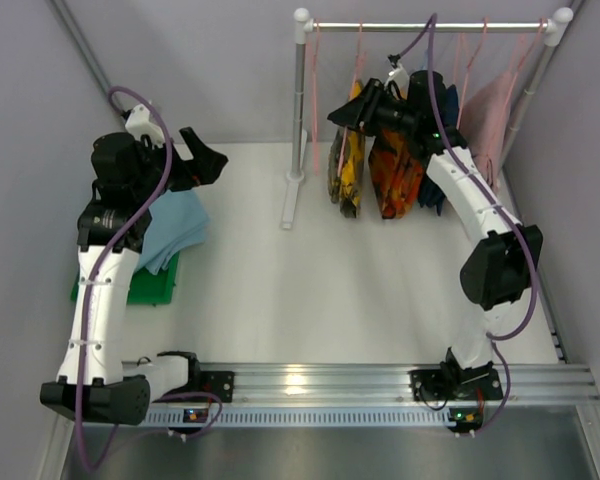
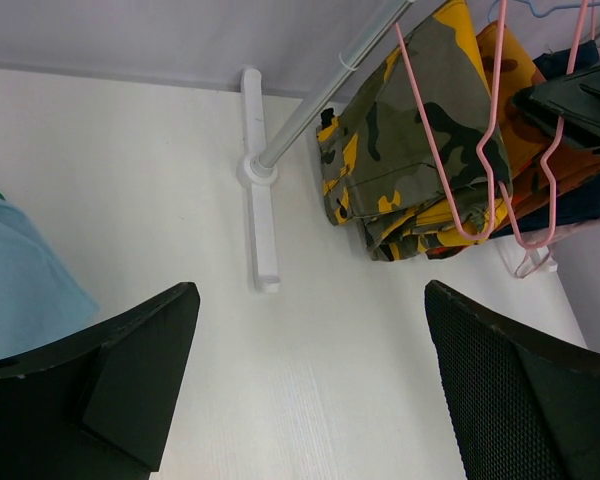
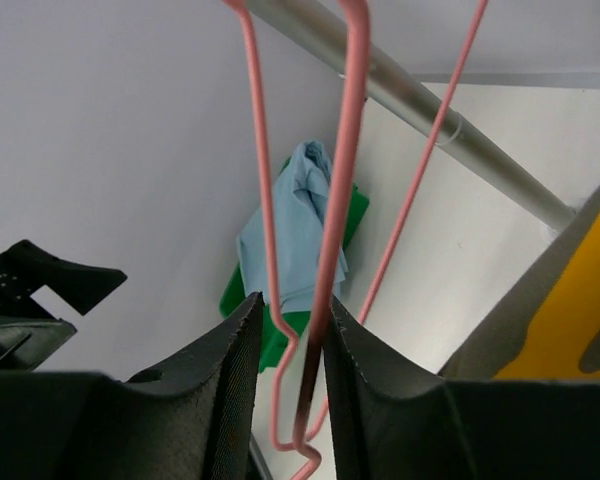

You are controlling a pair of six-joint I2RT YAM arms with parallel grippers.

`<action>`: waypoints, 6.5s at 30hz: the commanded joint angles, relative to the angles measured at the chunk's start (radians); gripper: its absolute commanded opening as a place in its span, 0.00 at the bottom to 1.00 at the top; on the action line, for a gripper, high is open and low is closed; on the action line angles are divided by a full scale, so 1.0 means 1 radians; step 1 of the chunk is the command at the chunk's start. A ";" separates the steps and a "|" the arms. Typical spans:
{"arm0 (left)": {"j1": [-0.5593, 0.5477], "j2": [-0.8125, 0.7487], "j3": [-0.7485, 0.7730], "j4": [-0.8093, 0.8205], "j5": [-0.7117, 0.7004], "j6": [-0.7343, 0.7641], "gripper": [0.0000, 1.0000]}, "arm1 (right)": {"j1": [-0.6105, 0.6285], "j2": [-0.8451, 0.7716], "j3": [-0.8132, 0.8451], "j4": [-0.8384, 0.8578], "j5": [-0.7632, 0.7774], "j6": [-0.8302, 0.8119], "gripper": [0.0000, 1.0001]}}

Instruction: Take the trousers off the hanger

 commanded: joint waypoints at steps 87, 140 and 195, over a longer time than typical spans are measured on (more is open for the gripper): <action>-1.050 0.089 -0.402 1.166 -0.678 0.631 0.99 | -0.065 -0.675 -0.347 0.363 -0.324 0.332 0.00; -1.021 0.296 -0.147 1.082 -0.773 0.608 0.88 | -0.065 -0.725 -0.381 0.412 -0.304 0.401 0.00; -0.996 0.339 0.443 0.981 -0.499 0.805 0.00 | -0.326 -0.779 -0.690 0.061 -0.272 0.083 0.00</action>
